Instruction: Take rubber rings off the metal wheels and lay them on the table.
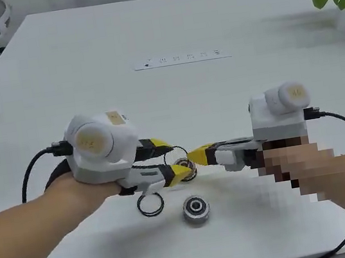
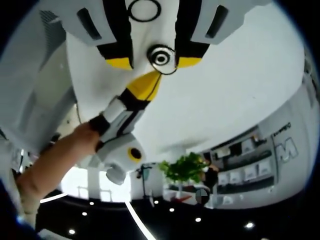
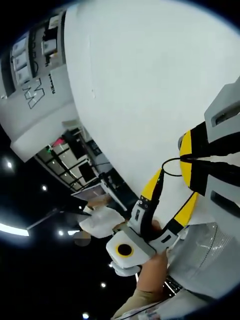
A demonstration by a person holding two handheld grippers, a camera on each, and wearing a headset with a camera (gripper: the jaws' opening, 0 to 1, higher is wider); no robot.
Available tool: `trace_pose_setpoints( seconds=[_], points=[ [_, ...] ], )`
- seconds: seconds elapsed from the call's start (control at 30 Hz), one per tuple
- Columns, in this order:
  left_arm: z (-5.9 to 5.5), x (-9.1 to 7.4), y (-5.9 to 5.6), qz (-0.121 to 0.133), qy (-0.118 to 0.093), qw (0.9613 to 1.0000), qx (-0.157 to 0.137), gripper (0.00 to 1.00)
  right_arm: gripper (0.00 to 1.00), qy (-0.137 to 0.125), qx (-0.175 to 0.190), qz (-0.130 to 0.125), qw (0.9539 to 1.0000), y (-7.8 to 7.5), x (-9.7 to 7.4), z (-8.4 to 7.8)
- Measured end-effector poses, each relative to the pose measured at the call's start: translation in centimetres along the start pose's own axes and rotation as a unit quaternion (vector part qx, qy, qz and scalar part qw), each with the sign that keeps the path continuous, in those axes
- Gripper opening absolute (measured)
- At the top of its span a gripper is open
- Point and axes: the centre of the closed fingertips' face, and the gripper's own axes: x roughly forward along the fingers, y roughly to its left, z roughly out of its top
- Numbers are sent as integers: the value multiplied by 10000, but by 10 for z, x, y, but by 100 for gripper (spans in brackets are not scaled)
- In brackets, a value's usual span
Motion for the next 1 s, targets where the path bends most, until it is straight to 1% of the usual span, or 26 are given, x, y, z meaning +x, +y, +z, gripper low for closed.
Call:
trace_pose_setpoints(
  seconds=[0.13,0.4,0.53,0.73,0.8,1.0],
  points=[
    [4,-9,0,-9,-113,9999,-31,38,0,-12,32,25,10000,3,-1,2],
    [3,-29,-8,-52,-215,9997,-129,50,0,40,60,90,9999,10,-1,2],
    [-1,-39,-8,-24,-214,9997,-123,54,0,99,55,131,9998,15,0,1],
    [-6,-55,-6,53,-238,9996,-156,59,0,194,144,214,9995,24,6,-1],
    [-9,-59,-6,74,-221,9996,-155,61,0,287,98,239,9993,28,9,-4],
    [-18,-70,-4,159,-185,9994,-226,63,0,539,125,340,9979,36,19,-13]
  ],
)
